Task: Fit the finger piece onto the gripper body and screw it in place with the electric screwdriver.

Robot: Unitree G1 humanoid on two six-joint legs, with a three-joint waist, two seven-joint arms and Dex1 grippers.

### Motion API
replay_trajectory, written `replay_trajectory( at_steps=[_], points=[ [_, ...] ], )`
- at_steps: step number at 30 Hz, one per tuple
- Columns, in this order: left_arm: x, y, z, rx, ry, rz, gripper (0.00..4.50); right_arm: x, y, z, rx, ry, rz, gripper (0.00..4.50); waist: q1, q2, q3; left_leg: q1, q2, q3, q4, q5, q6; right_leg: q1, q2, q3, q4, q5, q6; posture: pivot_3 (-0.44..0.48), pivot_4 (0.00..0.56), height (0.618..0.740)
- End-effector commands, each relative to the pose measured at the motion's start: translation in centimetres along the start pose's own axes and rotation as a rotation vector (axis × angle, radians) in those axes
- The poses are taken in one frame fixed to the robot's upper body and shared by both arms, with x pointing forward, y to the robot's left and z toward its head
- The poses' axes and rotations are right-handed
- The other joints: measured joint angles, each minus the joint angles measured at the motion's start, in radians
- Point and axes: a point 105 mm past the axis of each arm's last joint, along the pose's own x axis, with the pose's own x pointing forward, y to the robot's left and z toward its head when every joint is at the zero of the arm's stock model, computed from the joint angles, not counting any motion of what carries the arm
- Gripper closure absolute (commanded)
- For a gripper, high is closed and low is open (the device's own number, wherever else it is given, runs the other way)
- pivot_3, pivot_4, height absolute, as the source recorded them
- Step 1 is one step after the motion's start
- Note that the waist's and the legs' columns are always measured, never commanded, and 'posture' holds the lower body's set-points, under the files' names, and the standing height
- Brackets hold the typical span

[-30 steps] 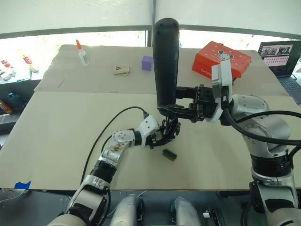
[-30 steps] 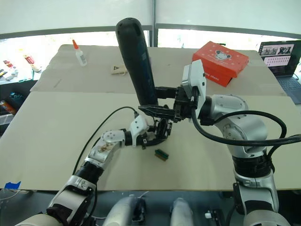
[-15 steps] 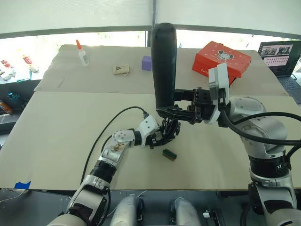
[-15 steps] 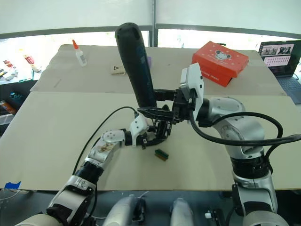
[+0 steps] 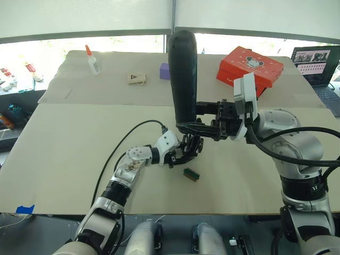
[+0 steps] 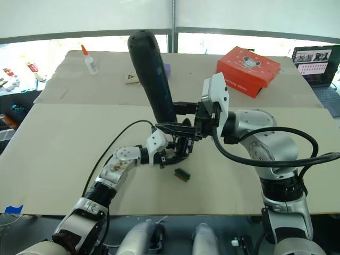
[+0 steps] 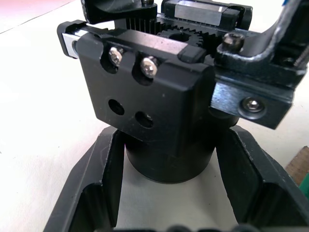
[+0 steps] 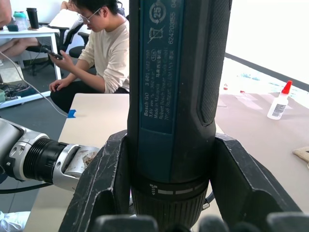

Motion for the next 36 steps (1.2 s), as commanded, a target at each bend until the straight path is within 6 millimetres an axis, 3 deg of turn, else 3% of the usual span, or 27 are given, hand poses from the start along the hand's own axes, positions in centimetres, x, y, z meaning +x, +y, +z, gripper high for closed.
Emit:
replay_trajectory(
  at_steps=[1,21,36],
  points=[
    [0.1,0.4,1.2,0.022,-0.034,0.001,2.24,-0.2,0.2,1.9,-0.090,-0.037,0.008,2.58,0.000,0.000,0.000,0.000,0.000,0.000,0.000,0.000,0.000,0.000,0.000,0.000,0.000,0.000,0.000,0.000,0.150,0.740],
    [0.1,0.2,1.4,0.028,-0.039,-0.007,2.24,0.4,0.5,0.7,-0.071,-0.045,0.013,2.58,0.000,0.000,0.000,0.000,0.000,0.000,0.000,0.000,0.000,0.000,0.000,0.000,0.000,0.000,0.000,0.000,0.150,0.740],
    [0.2,0.3,1.5,0.028,-0.042,-0.002,2.24,-0.4,0.2,-0.5,-0.023,-0.007,-0.027,2.58,0.000,0.000,0.000,0.000,0.000,0.000,0.000,0.000,0.000,0.000,0.000,0.000,0.000,0.000,0.000,0.000,0.150,0.740]
  ],
)
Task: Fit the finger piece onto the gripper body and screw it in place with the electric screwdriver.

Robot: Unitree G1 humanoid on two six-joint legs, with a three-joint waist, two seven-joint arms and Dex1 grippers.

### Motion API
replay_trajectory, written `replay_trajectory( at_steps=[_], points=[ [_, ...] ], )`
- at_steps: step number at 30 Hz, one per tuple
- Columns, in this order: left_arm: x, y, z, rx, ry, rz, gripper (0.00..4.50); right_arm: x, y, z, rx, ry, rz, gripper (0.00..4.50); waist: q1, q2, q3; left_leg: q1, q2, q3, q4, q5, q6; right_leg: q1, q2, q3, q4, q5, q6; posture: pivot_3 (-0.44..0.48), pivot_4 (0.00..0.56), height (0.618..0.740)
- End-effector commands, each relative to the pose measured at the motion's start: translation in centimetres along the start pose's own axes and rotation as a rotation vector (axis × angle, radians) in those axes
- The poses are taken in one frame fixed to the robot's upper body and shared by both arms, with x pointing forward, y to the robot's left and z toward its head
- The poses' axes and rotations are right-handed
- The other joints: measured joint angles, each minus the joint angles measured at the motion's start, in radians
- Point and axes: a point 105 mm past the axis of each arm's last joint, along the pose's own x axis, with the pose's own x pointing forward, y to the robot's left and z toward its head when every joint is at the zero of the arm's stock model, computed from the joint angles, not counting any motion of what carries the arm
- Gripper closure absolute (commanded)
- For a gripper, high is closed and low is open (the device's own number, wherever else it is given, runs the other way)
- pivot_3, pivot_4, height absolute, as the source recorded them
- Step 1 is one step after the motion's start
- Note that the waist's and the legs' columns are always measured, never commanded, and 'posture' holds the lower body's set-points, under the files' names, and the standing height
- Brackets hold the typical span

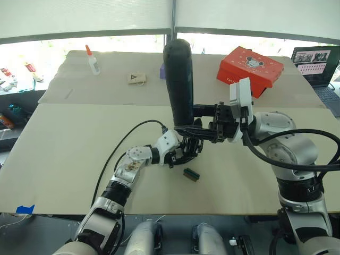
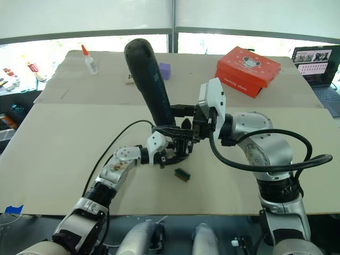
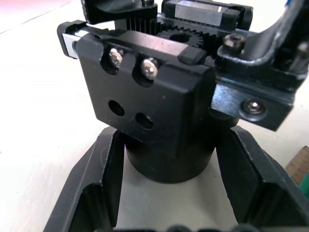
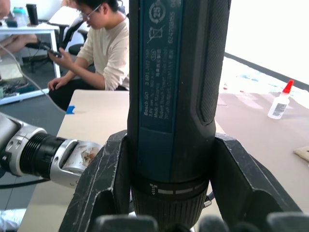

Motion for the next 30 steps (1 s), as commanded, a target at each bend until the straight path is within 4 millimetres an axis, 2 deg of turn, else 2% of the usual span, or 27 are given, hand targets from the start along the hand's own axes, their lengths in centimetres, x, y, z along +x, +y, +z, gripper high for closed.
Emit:
replay_trajectory(
  at_steps=[1,5,14,25,30],
  points=[
    [0.2,0.4,1.5,0.028,-0.042,0.002,2.24,-0.5,-0.2,0.1,0.002,-0.001,-0.034,2.58,0.000,0.000,0.000,0.000,0.000,0.000,0.000,0.000,0.000,0.000,0.000,0.000,0.000,0.000,0.000,0.000,0.150,0.740],
    [0.2,0.5,1.5,0.030,-0.042,0.000,2.24,-0.8,-0.9,-1.2,0.070,0.014,-0.102,2.58,0.000,0.000,0.000,0.000,0.000,0.000,0.000,0.000,0.000,0.000,0.000,0.000,0.000,0.000,0.000,0.000,0.150,0.740],
    [0.4,0.9,1.7,0.036,-0.042,0.002,2.24,-1.3,-1.4,-3.4,0.103,0.042,-0.152,2.58,0.002,0.000,0.000,0.004,0.000,0.000,0.000,0.000,0.000,0.003,0.000,0.000,-0.001,0.000,0.000,0.000,0.150,0.740],
    [0.4,1.2,1.9,0.035,-0.047,0.014,2.24,-1.9,-0.9,-5.8,0.160,0.068,-0.169,2.58,0.000,0.000,-0.001,0.012,0.001,0.000,0.000,-0.001,0.000,0.010,-0.001,0.001,-0.004,0.000,0.000,0.000,0.150,0.740],
    [0.3,1.1,1.9,0.034,-0.045,0.011,2.24,-1.5,-0.1,-6.1,0.175,0.077,-0.130,2.58,0.000,0.000,-0.002,0.012,0.001,-0.001,0.000,-0.001,0.000,0.010,-0.002,0.001,-0.004,0.000,0.000,0.000,0.150,0.740]
  ],
)
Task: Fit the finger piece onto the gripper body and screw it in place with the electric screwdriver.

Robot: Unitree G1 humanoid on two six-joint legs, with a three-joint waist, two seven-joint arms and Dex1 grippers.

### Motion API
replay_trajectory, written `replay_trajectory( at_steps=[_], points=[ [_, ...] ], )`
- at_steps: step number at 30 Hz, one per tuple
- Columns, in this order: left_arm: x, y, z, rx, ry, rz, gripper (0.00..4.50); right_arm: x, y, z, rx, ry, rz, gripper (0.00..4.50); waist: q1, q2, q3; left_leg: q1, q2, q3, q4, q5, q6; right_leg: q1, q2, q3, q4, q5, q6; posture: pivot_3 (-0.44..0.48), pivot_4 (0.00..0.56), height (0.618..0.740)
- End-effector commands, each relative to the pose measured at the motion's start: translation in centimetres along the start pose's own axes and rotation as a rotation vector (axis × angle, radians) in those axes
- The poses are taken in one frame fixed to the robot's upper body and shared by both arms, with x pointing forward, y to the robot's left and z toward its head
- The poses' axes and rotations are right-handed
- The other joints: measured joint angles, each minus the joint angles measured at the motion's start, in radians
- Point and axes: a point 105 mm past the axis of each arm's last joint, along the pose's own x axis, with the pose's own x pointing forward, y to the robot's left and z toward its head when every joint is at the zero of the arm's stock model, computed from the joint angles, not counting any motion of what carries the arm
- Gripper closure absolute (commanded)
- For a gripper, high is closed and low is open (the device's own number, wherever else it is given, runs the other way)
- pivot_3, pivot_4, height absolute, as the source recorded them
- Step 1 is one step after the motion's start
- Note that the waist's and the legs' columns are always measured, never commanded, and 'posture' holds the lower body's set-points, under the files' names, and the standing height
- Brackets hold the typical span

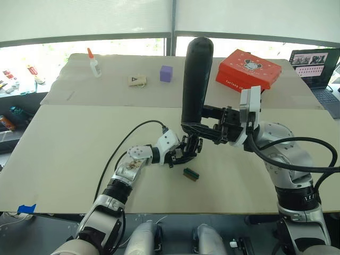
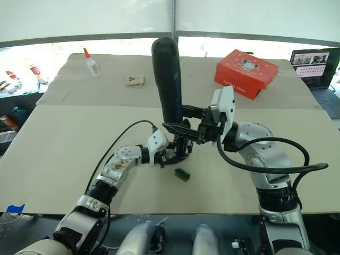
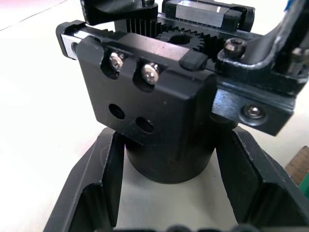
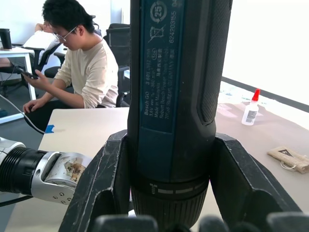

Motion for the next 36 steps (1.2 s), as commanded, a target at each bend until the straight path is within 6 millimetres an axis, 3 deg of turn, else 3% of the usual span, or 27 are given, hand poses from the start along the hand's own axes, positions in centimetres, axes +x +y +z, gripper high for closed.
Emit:
replay_trajectory(
  at_steps=[1,18,25,29,34,36],
  points=[
    [0.0,0.7,2.3,0.051,-0.062,0.012,2.24,-0.6,0.2,-4.0,0.115,0.139,-0.021,2.58,0.000,0.000,0.000,0.000,0.000,0.000,0.000,0.000,0.000,0.000,0.000,0.000,0.000,0.000,0.000,0.000,0.150,0.740],
    [0.1,0.9,2.5,0.056,-0.062,0.011,2.24,0.1,0.3,-4.4,0.091,0.169,-0.012,2.58,0.000,0.000,0.000,0.000,0.000,0.000,-0.001,0.000,0.000,0.000,-0.001,0.000,0.000,0.000,0.000,0.000,0.150,0.740],
    [0.2,0.8,2.5,0.055,-0.061,0.007,2.24,-0.1,0.2,-3.5,0.066,0.159,-0.011,2.58,0.001,0.000,0.000,0.000,0.000,0.000,-0.001,0.000,0.001,0.000,-0.002,0.000,0.000,0.000,0.000,0.000,0.150,0.740],
    [0.2,0.8,2.3,0.055,-0.059,0.006,2.24,0.1,0.0,-1.2,0.013,0.118,0.005,2.58,0.001,0.000,0.000,0.000,0.000,0.000,-0.001,-0.001,0.001,-0.001,-0.002,0.000,0.000,0.000,0.000,0.000,0.150,0.740],
    [0.2,0.5,1.5,0.046,-0.032,0.001,2.24,0.4,0.5,5.1,-0.056,-0.093,0.071,2.58,0.002,0.000,0.000,-0.003,0.000,0.000,-0.001,-0.001,0.001,-0.004,-0.003,0.000,0.000,0.000,0.000,0.000,0.150,0.740],
    [0.2,0.4,1.2,0.044,-0.022,0.001,2.24,0.4,0.8,5.9,-0.062,-0.117,0.092,2.58,0.002,0.000,0.000,-0.009,-0.001,0.000,-0.001,-0.001,0.001,-0.010,-0.003,0.000,0.001,0.000,0.000,0.000,0.150,0.740]
  ],
)
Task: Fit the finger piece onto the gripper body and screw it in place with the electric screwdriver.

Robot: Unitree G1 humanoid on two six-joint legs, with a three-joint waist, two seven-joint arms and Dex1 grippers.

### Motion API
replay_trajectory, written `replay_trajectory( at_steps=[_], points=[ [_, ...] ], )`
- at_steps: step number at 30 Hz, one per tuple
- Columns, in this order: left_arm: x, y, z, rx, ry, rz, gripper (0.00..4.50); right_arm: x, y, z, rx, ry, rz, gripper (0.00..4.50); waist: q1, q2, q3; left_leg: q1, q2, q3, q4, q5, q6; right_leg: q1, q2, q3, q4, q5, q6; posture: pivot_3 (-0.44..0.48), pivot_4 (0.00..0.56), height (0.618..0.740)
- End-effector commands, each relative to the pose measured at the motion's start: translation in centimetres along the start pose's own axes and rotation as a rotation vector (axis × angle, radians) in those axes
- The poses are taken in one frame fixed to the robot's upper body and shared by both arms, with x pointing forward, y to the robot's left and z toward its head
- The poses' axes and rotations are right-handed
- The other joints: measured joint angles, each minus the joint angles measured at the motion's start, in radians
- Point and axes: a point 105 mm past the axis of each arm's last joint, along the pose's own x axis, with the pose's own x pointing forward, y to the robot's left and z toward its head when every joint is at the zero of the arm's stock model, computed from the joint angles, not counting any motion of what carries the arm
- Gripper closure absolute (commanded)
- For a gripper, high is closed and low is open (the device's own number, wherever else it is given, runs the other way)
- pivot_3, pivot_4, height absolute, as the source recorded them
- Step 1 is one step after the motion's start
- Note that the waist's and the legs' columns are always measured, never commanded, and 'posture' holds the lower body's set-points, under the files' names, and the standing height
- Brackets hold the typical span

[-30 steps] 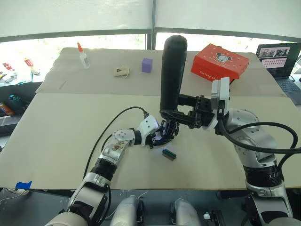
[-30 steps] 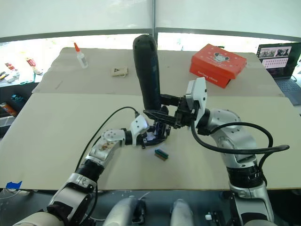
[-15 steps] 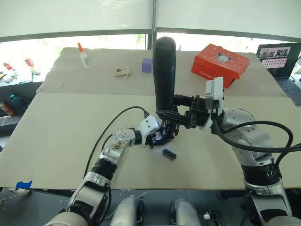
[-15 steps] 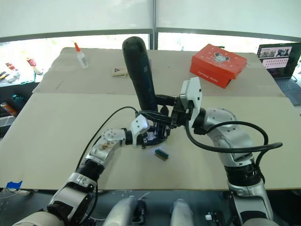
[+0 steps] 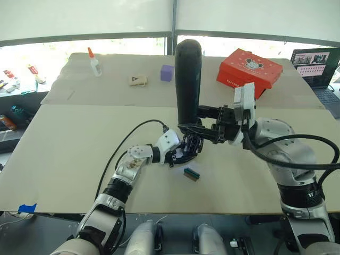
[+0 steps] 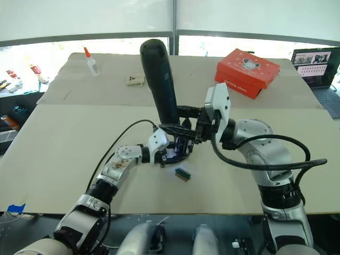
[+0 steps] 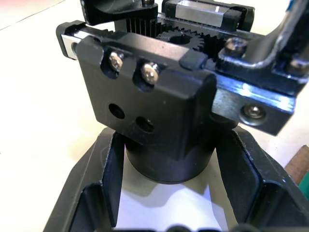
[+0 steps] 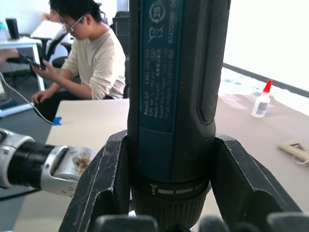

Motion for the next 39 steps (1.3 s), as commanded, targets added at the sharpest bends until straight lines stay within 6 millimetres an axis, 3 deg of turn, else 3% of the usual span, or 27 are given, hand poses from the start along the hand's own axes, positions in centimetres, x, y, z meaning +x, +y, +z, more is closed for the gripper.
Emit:
replay_trajectory(
  at_steps=[1,10,12,15,23,26,31,35,39],
  points=[
    [0.1,0.3,0.7,0.034,-0.009,0.010,2.24,0.0,1.1,4.3,-0.088,-0.127,0.064,2.58,-0.001,0.000,0.000,-0.001,0.000,0.000,0.000,0.000,0.000,-0.001,0.000,0.000,0.000,0.000,0.000,0.000,0.150,0.740],
    [0.0,0.2,0.4,0.004,0.003,0.003,2.24,0.5,1.7,5.3,-0.077,-0.159,0.056,2.58,-0.003,0.000,0.000,-0.001,0.000,0.001,0.000,0.000,0.000,0.000,0.001,-0.001,0.000,0.000,0.000,0.000,0.150,0.740],
    [-0.4,-0.2,0.7,-0.011,-0.012,-0.032,1.20,0.5,1.8,5.5,-0.062,-0.155,0.063,2.58,-0.004,0.000,0.000,-0.001,0.000,0.001,0.000,0.000,0.000,0.000,0.001,-0.001,0.000,0.000,0.000,0.000,0.150,0.740],
    [-1.5,-0.9,1.2,-0.004,-0.017,-0.087,0.01,0.2,1.6,6.1,-0.013,-0.151,0.074,2.58,-0.007,0.000,0.000,-0.001,0.000,0.001,0.000,0.000,0.000,-0.001,0.002,-0.001,0.001,0.000,0.000,0.000,0.150,0.740],
    [-5.8,-1.4,4.4,0.047,-0.060,-0.171,0.00,-2.4,0.9,6.8,0.217,-0.067,0.126,2.58,-0.003,0.000,0.001,-0.002,0.000,0.001,0.000,0.000,0.000,0.000,0.001,-0.001,-0.002,0.000,0.000,0.000,0.150,0.740],
    [-8.3,-1.6,5.8,0.052,-0.065,-0.196,0.00,-4.0,-0.5,6.7,0.323,-0.032,0.072,2.58,-0.007,0.000,0.001,-0.002,0.000,0.001,0.000,0.000,0.000,-0.001,0.001,0.000,-0.002,0.000,0.000,0.000,0.150,0.740],
    [-12.4,-2.3,7.4,0.012,-0.036,-0.228,0.00,-7.3,-2.4,4.7,0.516,0.114,-0.043,2.58,-0.009,0.001,0.001,-0.001,0.001,0.001,-0.002,0.000,0.000,-0.001,0.001,0.000,-0.002,0.000,0.000,0.000,0.150,0.740],
    [-16.8,-3.4,7.5,0.033,0.093,-0.240,0.00,-13.5,-3.2,-1.9,0.793,0.475,-0.259,2.58,-0.005,0.001,0.002,-0.001,0.000,0.001,-0.002,0.000,0.000,0.000,0.001,0.000,-0.004,0.000,0.000,0.000,0.150,0.740],
    [-17.7,-3.6,7.5,0.051,0.131,-0.212,0.00,-16.6,-4.1,-6.1,0.949,0.633,-0.421,2.58,-0.008,0.002,0.002,-0.001,0.000,0.002,-0.001,-0.001,0.001,-0.001,0.000,0.001,-0.005,0.000,0.001,0.000,0.150,0.740]
  ],
)
